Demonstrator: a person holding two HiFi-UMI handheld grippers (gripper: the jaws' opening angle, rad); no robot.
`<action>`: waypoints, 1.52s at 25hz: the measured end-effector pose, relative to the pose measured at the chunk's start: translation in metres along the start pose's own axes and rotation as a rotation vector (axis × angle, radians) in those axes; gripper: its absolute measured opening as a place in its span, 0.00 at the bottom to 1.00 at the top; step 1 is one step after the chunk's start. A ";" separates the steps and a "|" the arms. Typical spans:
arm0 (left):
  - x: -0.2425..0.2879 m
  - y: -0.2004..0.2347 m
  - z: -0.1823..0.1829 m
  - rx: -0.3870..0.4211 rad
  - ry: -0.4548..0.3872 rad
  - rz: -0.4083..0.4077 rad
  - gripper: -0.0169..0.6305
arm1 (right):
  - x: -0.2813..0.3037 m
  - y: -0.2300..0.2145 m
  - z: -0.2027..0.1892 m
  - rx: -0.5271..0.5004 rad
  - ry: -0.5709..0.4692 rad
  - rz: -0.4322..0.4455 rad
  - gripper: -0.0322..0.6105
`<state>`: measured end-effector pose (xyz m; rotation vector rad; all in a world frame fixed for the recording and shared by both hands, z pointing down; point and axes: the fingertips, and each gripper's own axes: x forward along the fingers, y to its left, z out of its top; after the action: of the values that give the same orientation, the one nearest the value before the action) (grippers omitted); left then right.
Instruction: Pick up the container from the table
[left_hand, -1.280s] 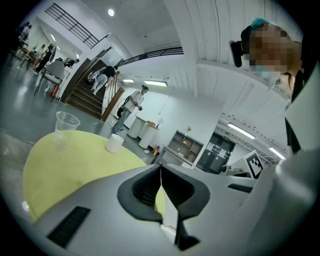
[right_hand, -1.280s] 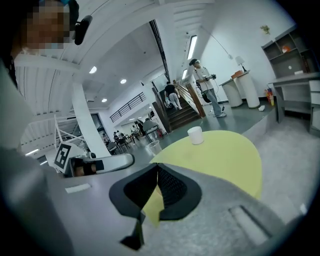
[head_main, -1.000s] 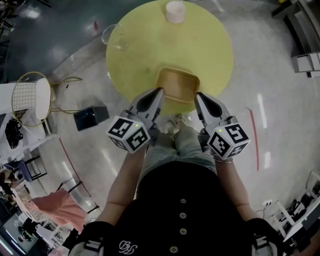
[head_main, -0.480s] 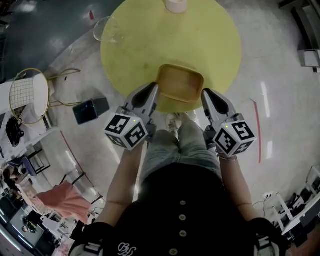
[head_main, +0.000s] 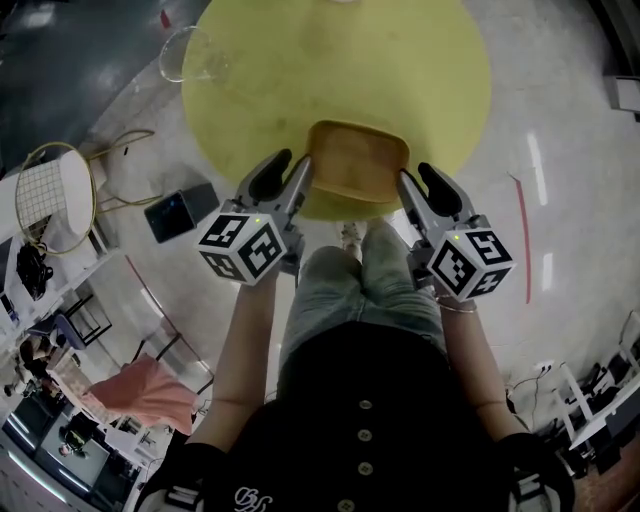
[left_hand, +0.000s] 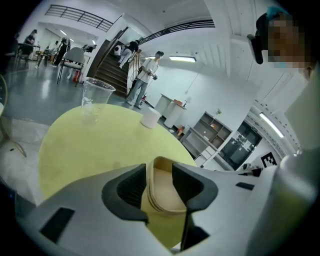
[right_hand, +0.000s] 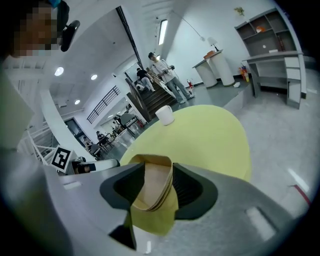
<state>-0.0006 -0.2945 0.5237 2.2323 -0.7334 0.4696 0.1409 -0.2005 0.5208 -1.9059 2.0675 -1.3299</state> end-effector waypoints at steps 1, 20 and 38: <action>0.003 0.002 -0.001 -0.005 0.009 -0.003 0.26 | 0.001 -0.003 -0.004 0.015 0.010 -0.002 0.31; 0.045 0.010 -0.038 -0.106 0.192 -0.067 0.32 | 0.041 -0.022 -0.037 0.257 0.109 0.016 0.38; 0.036 0.010 -0.039 -0.145 0.102 -0.047 0.31 | 0.037 -0.014 -0.032 0.212 0.100 0.048 0.30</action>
<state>0.0164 -0.2840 0.5738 2.0697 -0.6407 0.4874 0.1252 -0.2118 0.5676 -1.7263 1.9111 -1.5917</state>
